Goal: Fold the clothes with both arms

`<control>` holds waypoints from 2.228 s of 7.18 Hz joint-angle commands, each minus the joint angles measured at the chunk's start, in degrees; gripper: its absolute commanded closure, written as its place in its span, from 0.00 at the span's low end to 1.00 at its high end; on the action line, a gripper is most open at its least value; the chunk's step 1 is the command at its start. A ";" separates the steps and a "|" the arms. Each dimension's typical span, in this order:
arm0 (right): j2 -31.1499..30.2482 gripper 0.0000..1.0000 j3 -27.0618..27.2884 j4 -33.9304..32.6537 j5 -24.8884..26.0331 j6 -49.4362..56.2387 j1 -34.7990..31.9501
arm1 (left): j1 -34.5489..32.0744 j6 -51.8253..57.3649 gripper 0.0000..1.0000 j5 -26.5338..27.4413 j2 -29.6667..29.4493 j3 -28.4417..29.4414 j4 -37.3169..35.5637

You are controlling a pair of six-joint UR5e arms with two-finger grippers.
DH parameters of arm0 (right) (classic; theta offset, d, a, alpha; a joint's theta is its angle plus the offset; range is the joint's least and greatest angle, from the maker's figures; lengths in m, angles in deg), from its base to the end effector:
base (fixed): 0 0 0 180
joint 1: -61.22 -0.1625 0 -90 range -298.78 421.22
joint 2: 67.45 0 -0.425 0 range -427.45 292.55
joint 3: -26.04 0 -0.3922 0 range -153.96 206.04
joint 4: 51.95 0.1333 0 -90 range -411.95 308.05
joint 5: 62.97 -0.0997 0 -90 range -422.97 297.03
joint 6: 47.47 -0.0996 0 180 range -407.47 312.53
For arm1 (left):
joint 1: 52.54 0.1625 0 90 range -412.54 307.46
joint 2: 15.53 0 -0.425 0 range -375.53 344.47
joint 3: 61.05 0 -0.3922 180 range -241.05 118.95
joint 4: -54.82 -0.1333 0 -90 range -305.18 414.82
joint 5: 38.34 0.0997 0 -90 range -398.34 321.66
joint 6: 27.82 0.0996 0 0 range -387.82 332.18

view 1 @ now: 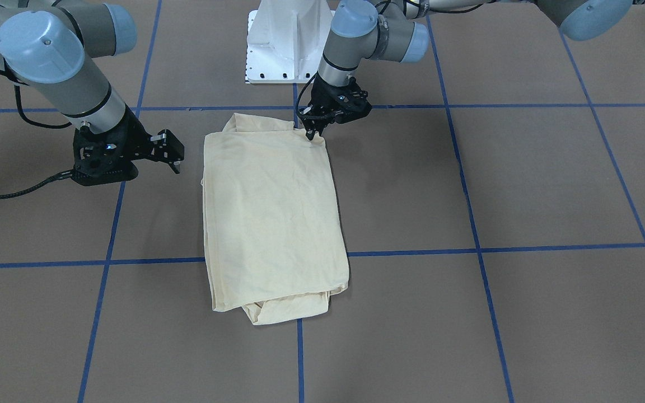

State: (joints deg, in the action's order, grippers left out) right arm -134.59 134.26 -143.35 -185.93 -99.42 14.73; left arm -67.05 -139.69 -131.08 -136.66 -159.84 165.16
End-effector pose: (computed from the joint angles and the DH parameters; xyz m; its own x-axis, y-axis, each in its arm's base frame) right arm -0.3494 -0.4830 0.2971 0.6449 -0.0718 0.7609 0.0357 0.9973 0.0638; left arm 0.6032 -0.2889 0.2374 0.3674 -0.4794 -0.7970 0.3739 0.8608 -0.3454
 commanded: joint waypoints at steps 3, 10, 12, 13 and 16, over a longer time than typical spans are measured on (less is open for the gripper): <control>-0.53 0.00 0.42 0.00 -0.17 -5.57 0.17 | 0.00 -0.10 1.00 -0.07 -0.25 -2.02 -2.76; 2.44 0.00 2.36 0.09 14.30 -43.35 19.75 | -0.17 -0.01 1.00 -0.24 0.01 -6.15 -4.70; 2.54 0.01 1.31 -0.09 18.61 -48.41 23.98 | -0.17 -0.01 1.00 -0.33 -0.07 -6.77 -4.70; 2.54 0.01 -0.18 -0.17 18.98 -48.59 24.95 | -0.17 -0.01 1.00 -0.33 -0.16 -6.86 -4.70; 2.19 0.01 -1.69 -0.52 19.60 -48.51 25.75 | -0.08 -0.01 1.00 -0.51 -0.34 -6.86 -4.70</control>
State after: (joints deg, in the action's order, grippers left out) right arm -132.17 132.93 -143.54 -166.50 -147.88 39.92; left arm -67.17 -139.74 -131.51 -136.91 -166.68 160.46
